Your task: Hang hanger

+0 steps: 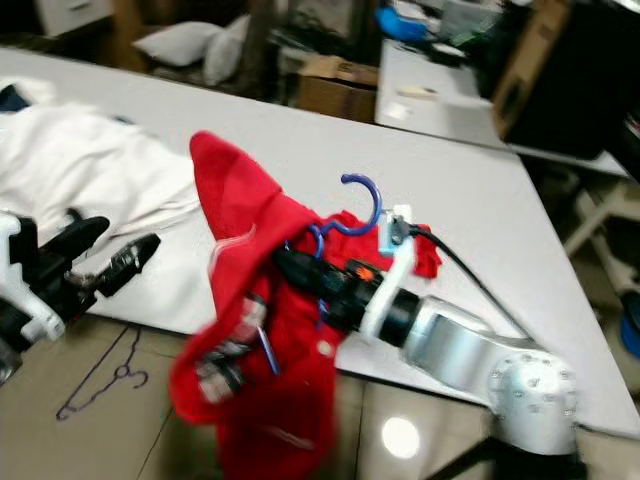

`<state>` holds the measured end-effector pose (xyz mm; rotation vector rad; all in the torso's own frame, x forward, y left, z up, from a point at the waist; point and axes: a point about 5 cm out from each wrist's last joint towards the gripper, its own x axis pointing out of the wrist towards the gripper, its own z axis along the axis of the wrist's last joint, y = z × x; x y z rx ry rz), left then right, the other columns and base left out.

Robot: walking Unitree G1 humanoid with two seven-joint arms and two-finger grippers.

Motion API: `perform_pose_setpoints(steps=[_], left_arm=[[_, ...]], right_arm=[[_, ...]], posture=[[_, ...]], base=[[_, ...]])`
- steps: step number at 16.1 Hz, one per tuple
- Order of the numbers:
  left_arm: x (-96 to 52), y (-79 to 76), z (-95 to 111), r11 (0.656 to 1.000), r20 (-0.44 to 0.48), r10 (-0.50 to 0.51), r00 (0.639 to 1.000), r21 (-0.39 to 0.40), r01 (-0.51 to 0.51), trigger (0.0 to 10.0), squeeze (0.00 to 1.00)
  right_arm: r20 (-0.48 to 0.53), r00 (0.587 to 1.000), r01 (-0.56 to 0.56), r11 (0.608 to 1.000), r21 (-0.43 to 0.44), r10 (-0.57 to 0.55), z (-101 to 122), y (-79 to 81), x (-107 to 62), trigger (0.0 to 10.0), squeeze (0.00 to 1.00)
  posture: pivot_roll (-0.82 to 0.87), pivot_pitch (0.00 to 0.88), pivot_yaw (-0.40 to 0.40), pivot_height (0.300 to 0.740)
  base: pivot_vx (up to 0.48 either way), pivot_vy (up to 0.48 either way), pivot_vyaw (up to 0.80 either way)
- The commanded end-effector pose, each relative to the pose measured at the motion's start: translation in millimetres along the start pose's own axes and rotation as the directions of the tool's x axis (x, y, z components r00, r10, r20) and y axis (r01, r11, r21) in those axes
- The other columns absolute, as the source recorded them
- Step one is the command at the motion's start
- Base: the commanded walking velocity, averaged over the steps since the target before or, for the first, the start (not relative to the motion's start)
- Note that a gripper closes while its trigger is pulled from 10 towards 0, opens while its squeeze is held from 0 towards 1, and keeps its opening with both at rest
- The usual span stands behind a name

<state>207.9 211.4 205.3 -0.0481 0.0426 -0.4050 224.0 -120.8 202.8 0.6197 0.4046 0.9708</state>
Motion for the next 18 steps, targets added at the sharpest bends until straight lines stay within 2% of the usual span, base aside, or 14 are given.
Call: perform_pose_setpoints(steps=[1,3,4,6,7,9,13,15,18], left_arm=[[-3.1,-10.9,5.8,0.996,0.012,-0.08,0.997,0.028,0.08,10.0,1.0],[-3.9,-21.4,10.7,0.98,0.004,-0.196,0.981,0.025,0.195,10.0,0.99],[-3.4,-23.3,11.0,0.975,-0.006,-0.222,0.975,0.03,0.222,10.0,0.99],[-4.5,-30.5,5.7,0.947,-0.095,-0.312,0.945,0.056,0.318,10.0,0.95],[-4.8,-31.6,1.1,0.933,-0.157,-0.337,0.928,0.076,0.352,10.0,0.88],[0.6,-30.2,-1.2,0.922,-0.181,-0.362,0.914,0.078,0.38,10.0,0.88],[12.3,-32.0,-2.1,0.894,-0.193,-0.425,0.885,0.068,0.444,10.0,0.87],[16.7,-30.0,-5.1,0.899,-0.194,-0.414,0.889,0.065,0.433,10.0,0.86],[25.3,-19.5,-16.6,0.929,-0.223,-0.333,0.916,0.086,0.359,10.0,0.84]], right_arm=[[-0.021,0.998,-0.06,0.997,-0.054,0.059,4.0,7.0,-4.5,10.0,0.0],[-0.031,0.997,-0.079,0.993,-0.088,0.077,7.6,8.0,-11.0,10.0,0.0],[-0.031,0.996,-0.083,0.992,-0.094,0.08,8.6,8.0,-12.4,10.0,0.0],[-0.039,0.996,-0.081,0.991,-0.104,0.078,8.6,5.5,-17.1,10.0,0.0],[-0.041,0.997,-0.069,0.992,-0.105,0.065,5.0,1.9,-19.6,10.0,0.0],[-0.049,0.998,-0.037,0.994,-0.101,0.032,-5.8,-1.7,-19.4,10.0,0.0],[-0.029,0.999,-0.024,0.993,-0.116,0.02,-8.8,1.3,-22.6,10.0,0.0],[-0.022,0.999,-0.03,0.992,-0.122,0.027,-11.2,3.4,-23.5,10.0,0.0],[-0.029,1.0,-0.017,0.993,-0.12,0.013,-15.2,2.6,-22.6,10.0,0.0]], posture=[[0.07,0.0,-0.149,0.74],[0.07,0.0,-0.14,0.74],[0.06,0.0,-0.134,0.74],[0.07,0.0,-0.127,0.74],[0.07,0.0,-0.11,0.74],[0.05,0.0,-0.067,0.74],[0.02,0.0,-0.027,0.74],[0.01,0.0,-0.021,0.74],[0.0,0.0,-0.017,0.74]], base=[[0.0,0.0,0.8],[0.0,0.0,0.8],[0.0,0.0,0.8],[0.0,0.0,0.8],[0.0,0.0,0.8],[0.0,0.0,0.8],[0.0,0.0,0.8],[0.0,0.0,0.8],[0.0,0.0,0.8]])
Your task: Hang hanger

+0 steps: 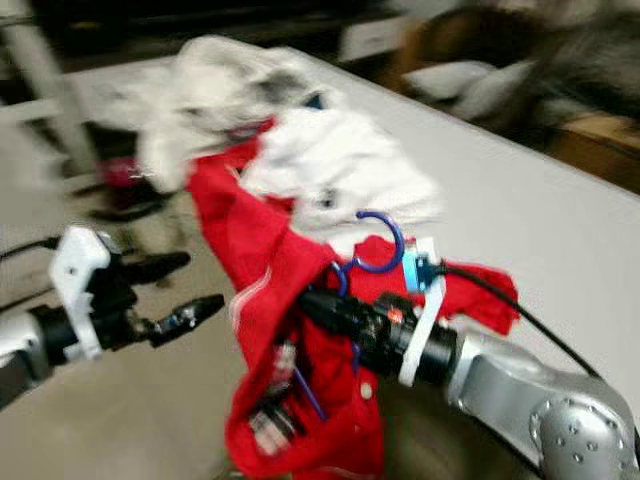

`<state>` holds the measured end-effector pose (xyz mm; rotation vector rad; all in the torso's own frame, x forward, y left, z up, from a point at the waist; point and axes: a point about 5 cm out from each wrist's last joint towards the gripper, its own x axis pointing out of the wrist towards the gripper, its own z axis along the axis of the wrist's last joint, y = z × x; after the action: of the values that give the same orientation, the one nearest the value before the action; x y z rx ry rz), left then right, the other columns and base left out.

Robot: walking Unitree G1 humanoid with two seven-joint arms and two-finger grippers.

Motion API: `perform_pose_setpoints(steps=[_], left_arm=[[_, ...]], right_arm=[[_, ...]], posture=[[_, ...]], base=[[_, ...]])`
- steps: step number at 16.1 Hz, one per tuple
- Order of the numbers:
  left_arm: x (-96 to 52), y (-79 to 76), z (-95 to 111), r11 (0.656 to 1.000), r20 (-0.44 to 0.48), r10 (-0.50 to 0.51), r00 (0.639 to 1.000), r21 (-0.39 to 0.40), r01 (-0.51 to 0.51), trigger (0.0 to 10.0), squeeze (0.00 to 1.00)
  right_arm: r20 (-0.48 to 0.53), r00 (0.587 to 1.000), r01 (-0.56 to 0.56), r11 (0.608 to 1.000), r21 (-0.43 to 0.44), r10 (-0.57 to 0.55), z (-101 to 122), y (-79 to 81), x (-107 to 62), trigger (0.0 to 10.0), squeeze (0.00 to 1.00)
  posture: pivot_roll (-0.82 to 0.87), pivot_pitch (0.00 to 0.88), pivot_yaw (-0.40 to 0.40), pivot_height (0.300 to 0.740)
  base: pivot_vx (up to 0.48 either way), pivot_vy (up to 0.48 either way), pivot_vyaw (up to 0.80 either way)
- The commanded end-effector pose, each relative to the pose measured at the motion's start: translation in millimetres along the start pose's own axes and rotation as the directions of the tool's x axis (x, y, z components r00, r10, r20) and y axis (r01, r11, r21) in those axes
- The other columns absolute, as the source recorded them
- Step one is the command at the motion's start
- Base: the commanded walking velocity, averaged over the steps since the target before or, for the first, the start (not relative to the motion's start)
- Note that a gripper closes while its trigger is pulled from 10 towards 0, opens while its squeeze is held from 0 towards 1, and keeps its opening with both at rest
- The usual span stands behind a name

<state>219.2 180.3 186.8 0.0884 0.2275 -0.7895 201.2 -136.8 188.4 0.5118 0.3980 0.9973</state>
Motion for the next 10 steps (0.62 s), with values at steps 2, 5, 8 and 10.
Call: perform_pose_setpoints(steps=[2,5,8,10], left_arm=[[5.0,2.8,3.0,1.0,0.012,0.018,1.0,0.018,-0.018,10.0,0.82],[6.9,1.6,-1.9,0.999,0.001,0.028,1.0,0.028,-0.028,10.0,0.65],[-0.7,7.1,-0.1,0.998,0.005,0.06,0.998,0.034,-0.06,10.0,0.15],[-3.8,9.7,3.4,0.996,0.015,0.071,0.997,0.045,-0.072,10.0,0.0]], right_arm=[[0.024,1.0,-0.01,1.0,-0.028,0.011,6.0,3.0,2.3,10.0,0.0],[0.022,1.0,0.001,0.999,-0.039,0.0,8.5,0.2,1.4,10.0,0.0],[0.031,1.0,0.006,0.999,-0.047,-0.004,13.8,-2.4,1.6,10.0,0.0],[0.025,1.0,0.006,0.999,-0.049,-0.005,14.8,-4.1,2.7,10.0,0.0]], posture=[[-0.01,0.0,-0.019,0.74],[-0.01,0.0,-0.026,0.74],[0.0,0.0,-0.044,0.74],[0.01,0.0,-0.051,0.74]], base=[[0.0,0.0,0.8],[0.0,0.0,0.8],[0.0,0.0,0.8],[0.0,0.0,0.8]])
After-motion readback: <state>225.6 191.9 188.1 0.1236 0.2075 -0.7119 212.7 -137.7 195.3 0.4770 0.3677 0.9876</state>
